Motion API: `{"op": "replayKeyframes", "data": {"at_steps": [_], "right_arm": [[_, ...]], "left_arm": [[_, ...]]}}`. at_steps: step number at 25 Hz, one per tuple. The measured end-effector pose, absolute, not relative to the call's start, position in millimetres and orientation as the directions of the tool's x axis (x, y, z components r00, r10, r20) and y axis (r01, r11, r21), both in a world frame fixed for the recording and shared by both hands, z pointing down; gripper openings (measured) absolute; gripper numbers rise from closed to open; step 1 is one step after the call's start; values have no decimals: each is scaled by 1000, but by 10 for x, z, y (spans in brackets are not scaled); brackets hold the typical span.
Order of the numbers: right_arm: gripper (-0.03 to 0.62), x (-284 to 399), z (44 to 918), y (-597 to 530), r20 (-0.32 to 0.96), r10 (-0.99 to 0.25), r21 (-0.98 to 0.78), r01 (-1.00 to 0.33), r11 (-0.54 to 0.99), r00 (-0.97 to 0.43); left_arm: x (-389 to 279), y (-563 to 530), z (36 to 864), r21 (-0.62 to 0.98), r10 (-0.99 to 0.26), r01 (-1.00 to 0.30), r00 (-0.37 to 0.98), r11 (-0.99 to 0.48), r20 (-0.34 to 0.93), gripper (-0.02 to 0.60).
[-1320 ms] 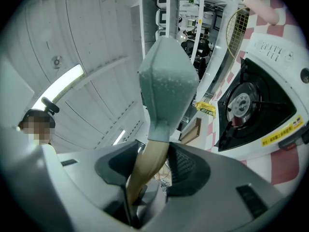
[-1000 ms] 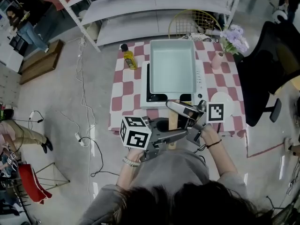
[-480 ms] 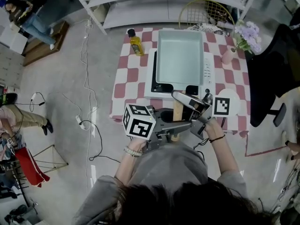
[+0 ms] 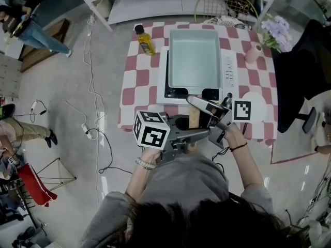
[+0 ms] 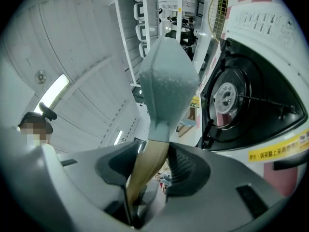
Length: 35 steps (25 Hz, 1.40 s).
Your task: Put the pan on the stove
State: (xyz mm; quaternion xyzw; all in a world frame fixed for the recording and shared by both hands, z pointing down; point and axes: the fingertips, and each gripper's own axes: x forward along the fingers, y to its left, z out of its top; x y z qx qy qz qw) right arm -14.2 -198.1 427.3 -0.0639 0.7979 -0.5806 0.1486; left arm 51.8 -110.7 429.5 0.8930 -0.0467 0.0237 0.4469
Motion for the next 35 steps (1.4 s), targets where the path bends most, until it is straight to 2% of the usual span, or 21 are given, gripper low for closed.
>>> {"op": "replayKeyframes", "data": {"at_steps": [35], "right_arm": [[201, -161, 4830, -2081, -135, -318, -982, 86, 166, -938]], "left_arm": [[464, -1204, 4709, 880, -24, -103, 994, -465, 104, 167]]}}
